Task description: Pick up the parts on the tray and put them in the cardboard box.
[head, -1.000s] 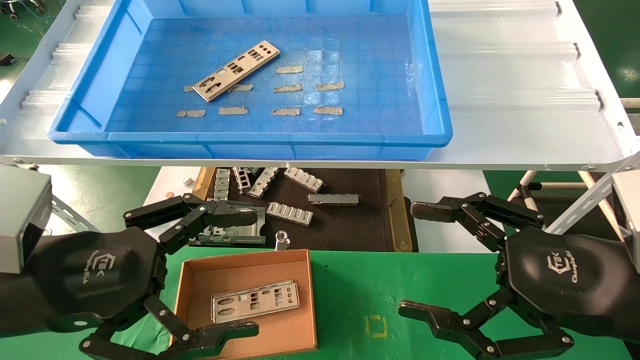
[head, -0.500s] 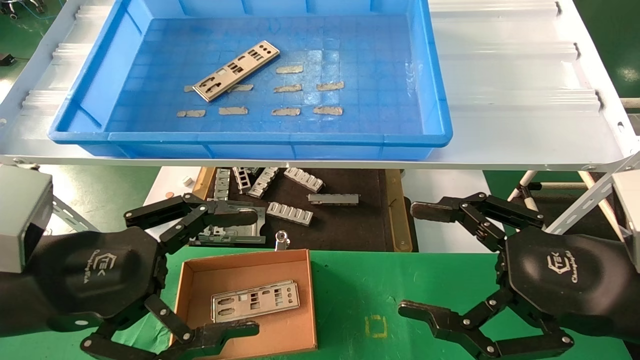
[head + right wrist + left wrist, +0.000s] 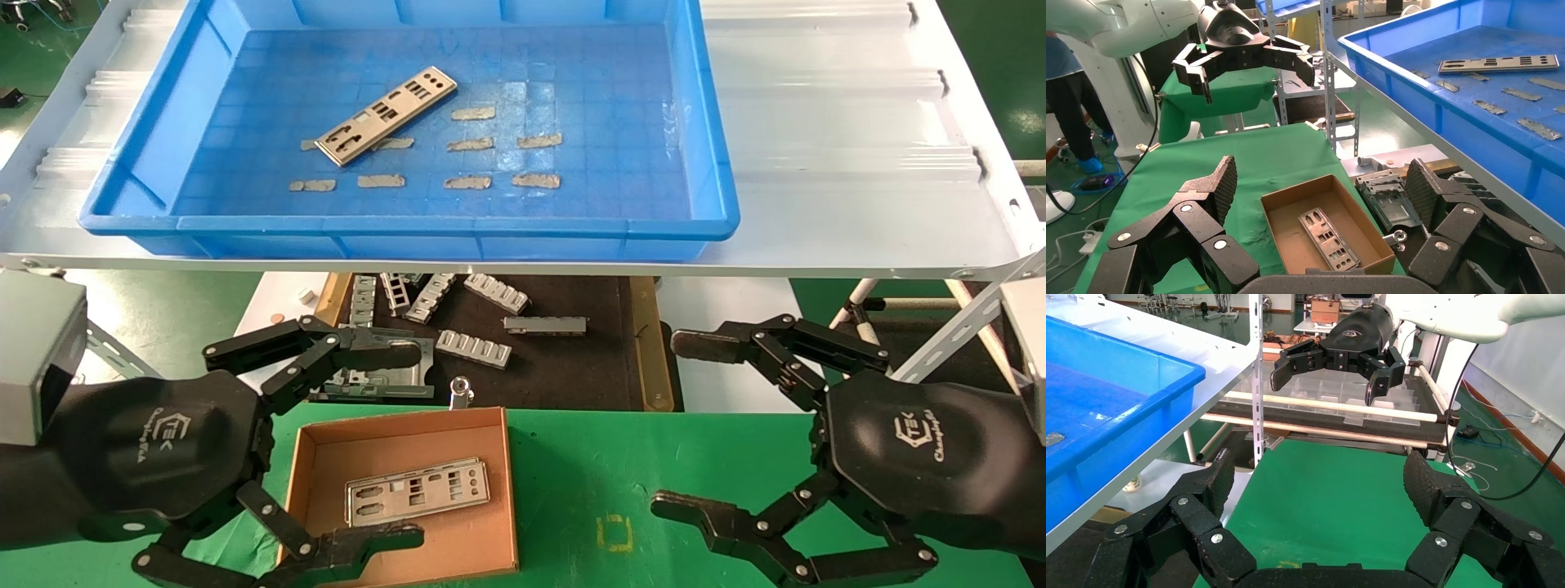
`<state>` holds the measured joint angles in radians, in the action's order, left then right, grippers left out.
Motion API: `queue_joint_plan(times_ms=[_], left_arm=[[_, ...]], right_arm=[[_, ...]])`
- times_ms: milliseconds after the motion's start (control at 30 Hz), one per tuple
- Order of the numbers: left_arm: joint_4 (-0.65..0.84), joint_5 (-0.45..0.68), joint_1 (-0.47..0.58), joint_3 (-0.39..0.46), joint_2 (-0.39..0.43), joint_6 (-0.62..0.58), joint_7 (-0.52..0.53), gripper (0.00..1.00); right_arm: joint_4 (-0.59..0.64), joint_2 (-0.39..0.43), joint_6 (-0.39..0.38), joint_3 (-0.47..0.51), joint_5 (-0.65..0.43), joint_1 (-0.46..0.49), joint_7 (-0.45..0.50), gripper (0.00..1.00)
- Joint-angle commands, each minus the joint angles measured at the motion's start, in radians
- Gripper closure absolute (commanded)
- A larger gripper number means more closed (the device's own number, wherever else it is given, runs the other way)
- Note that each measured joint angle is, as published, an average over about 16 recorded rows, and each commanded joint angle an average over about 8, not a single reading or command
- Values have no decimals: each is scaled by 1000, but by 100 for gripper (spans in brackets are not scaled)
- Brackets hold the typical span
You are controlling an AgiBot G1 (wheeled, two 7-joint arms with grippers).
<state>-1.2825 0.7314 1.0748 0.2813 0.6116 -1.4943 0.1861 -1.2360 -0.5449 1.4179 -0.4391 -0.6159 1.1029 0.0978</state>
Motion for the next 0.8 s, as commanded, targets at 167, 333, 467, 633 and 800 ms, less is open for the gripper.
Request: queue_joint_plan(times_ms=[167, 333, 467, 633, 800], left_arm=[[0, 0, 0, 0, 0, 0, 0, 0], [0, 0, 0, 0, 0, 0, 0, 0], [0, 0, 0, 0, 0, 0, 0, 0], [0, 0, 0, 0, 0, 0, 0, 0], [0, 0, 0, 0, 0, 0, 0, 0]], right_arm=[[0, 0, 0, 0, 0, 0, 0, 0], [0, 0, 0, 0, 0, 0, 0, 0], [0, 0, 0, 0, 0, 0, 0, 0], [0, 0, 0, 0, 0, 0, 0, 0], [0, 0, 0, 0, 0, 0, 0, 0]])
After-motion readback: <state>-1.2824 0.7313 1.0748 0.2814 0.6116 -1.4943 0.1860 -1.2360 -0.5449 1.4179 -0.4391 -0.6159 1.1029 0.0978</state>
